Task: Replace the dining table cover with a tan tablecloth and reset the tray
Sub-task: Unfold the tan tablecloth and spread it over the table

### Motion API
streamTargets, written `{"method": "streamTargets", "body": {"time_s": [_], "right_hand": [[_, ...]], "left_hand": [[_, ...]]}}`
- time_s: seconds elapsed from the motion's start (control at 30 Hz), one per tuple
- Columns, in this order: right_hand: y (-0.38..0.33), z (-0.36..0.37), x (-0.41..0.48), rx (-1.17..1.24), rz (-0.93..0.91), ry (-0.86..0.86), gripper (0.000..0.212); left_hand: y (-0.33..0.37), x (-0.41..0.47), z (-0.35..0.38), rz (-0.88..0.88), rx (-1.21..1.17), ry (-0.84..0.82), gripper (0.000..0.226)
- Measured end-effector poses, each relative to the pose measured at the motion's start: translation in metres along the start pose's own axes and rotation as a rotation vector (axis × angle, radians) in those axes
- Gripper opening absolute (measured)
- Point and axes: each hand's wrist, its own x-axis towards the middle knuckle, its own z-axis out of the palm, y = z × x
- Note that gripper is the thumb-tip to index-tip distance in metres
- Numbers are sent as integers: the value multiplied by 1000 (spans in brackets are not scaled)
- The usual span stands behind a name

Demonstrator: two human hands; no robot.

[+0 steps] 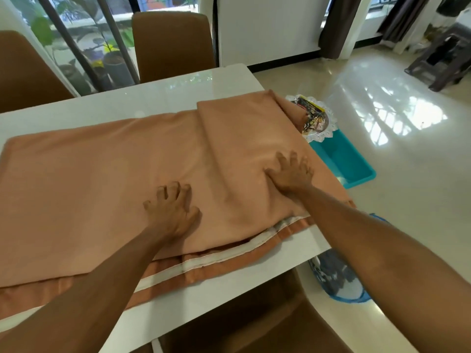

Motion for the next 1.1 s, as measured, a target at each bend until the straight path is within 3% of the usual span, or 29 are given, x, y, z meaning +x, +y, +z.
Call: {"method": "streamTargets", "body": {"time_s": [0.07,0.2,0.33,0.7,1.1], "right_hand": [[-20,-5,-2,7,10,61,72],[-88,27,-48,28,-187,252,64],[-139,86,-98,4,-220,95,77],[-250,119,-140,-96,-328,24,99],[-420,210,-226,-158,-615,44,94]], "left_hand": [[-5,0,-1,12,37,-11,55],[-28,-12,-4,-5,46,-14,57],[-67,-37,-7,-14,50,22,61],[-190,-120,-15,-227,-66,-52,69],[-307,-214,-20,-456,-115,-114,73]]}}
